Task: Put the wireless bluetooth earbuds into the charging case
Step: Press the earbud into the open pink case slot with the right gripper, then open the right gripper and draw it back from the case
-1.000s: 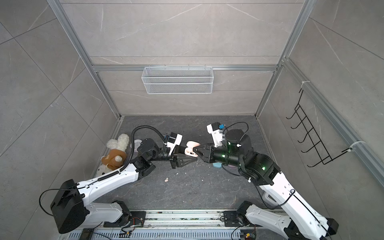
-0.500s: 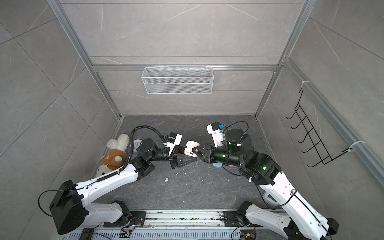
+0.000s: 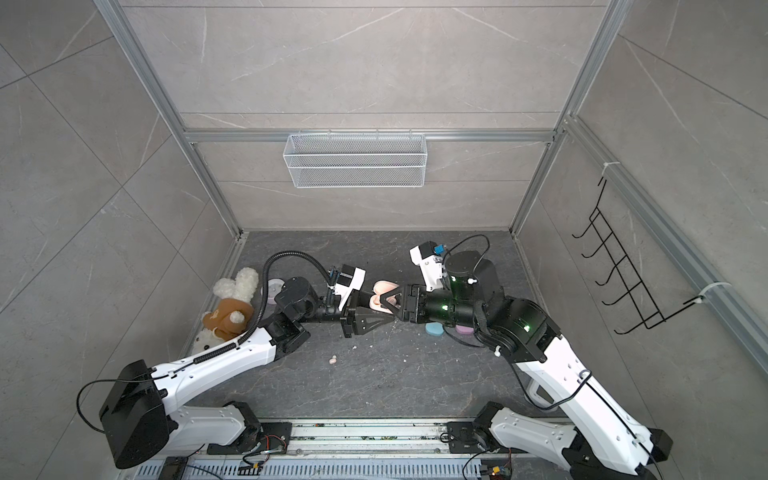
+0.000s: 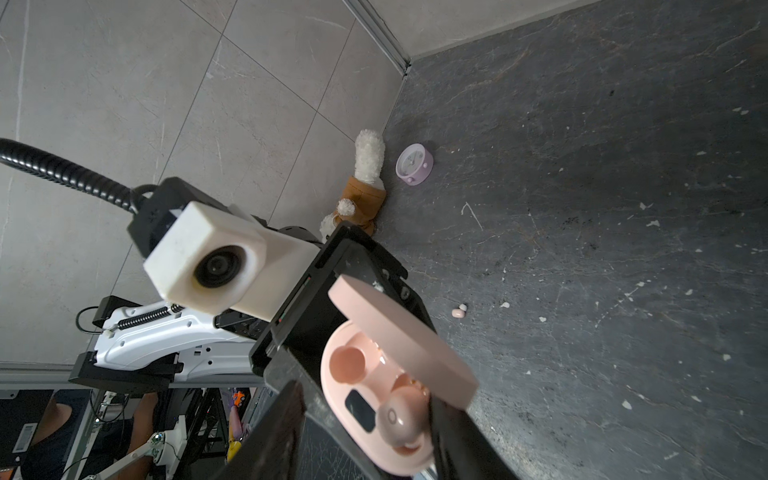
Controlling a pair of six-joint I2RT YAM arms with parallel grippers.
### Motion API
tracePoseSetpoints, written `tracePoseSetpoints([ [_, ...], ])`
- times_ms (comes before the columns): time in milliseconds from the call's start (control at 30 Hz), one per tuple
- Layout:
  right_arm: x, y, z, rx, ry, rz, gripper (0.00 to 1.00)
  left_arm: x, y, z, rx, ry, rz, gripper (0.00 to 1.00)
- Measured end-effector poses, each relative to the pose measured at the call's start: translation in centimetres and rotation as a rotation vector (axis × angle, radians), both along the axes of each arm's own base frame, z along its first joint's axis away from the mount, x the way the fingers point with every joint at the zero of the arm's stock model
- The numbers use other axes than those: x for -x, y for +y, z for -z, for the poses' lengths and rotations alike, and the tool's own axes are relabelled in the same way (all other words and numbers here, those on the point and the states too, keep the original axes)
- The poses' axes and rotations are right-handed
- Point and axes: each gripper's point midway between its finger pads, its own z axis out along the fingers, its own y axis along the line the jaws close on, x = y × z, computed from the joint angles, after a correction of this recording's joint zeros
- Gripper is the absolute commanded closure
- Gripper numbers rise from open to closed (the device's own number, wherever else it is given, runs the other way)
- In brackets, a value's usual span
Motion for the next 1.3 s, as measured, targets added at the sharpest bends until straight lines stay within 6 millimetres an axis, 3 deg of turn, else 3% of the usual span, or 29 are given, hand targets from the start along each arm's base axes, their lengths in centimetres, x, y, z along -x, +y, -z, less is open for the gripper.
tracePoseSetpoints([
  [800,0.4,0.3,-0.5,0.053,-0.009,-0.024,0.25,-0.1,-0.1,-0.1,0.002,0.0,-0.007,0.78],
  [1133,1.1,0.5,-0.9,0.06,-0.021,-0.038,0.23,0.2,0.2,-0.3,0.013,-0.018,-0.015,0.79],
  [1300,2.2,1.0,-1.2,0.052,-0.027,-0.078,0.22,0.1,1.3,-0.2,0.018,-0.029,-0.05,0.8],
])
